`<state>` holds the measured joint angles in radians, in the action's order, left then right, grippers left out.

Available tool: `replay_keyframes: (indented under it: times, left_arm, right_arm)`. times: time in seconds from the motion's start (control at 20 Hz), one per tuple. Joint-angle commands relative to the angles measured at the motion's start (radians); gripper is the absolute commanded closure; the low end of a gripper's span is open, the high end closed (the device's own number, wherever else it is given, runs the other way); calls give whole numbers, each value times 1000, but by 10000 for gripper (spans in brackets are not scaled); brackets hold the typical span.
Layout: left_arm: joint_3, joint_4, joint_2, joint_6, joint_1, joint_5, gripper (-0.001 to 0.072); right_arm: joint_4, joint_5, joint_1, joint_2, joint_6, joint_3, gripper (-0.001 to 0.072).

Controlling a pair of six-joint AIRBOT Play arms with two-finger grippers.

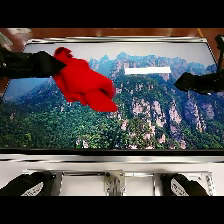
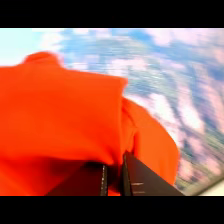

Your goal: Fold the shirts.

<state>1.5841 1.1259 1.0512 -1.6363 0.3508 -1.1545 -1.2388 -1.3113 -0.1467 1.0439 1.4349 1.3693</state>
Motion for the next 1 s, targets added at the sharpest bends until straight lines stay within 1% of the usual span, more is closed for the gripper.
replay_keyframes:
  times: [0.0,0.1,0.15,0.2,0.3,0.35,0.4,0.45,0.55,0.6,0.7,0.75,0.8,0.85,0.95]
  left_arm:
    - [-80,-18,-28,-29,208,29,665]
    - [-224,-1,-8,-58,273,29,666]
    - [-297,26,0,-93,283,34,665]
    - [-392,38,8,-124,285,59,665]
    - [-558,26,35,-145,283,135,658]
    - [-617,5,58,-169,279,161,468]
    - [-647,-21,80,-168,271,164,155]
    - [-651,-23,101,-167,253,146,14]
    - [-628,-21,105,-119,160,75,15]
    - [-608,-13,96,-76,86,15,14]
    - [-592,24,76,-23,-74,-127,14]
    - [-600,34,69,-5,-146,-191,14]
    - [-623,33,63,17,-206,-235,14]
    - [-658,32,56,29,-241,-245,14]
    - [-757,7,51,29,-252,-213,6]
  right_arm:
    - [-57,-132,0,-106,-6,0,47]
    - [-37,-220,1,-111,-6,-19,47]
    - [-10,-233,1,-111,-6,-59,47]
    - [15,-232,1,-111,-6,-113,47]
    - [58,-195,1,-111,-6,-250,46]
    - [79,-160,1,-111,-6,-327,46]
    - [103,-126,1,-111,-8,-395,45]
    - [120,-100,1,-109,-20,-450,45]
    - [114,-78,0,-109,-50,-504,39]
    - [71,-80,0,-110,-53,-504,29]
    - [-18,-99,-25,-109,-60,-505,29]
    - [-37,-109,-58,-109,-60,-512,29]
    - [-25,-113,-96,-109,-66,-533,29]
    - [1,-114,-136,-109,-81,-569,29]
    - [72,-114,-195,-109,-115,-665,29]
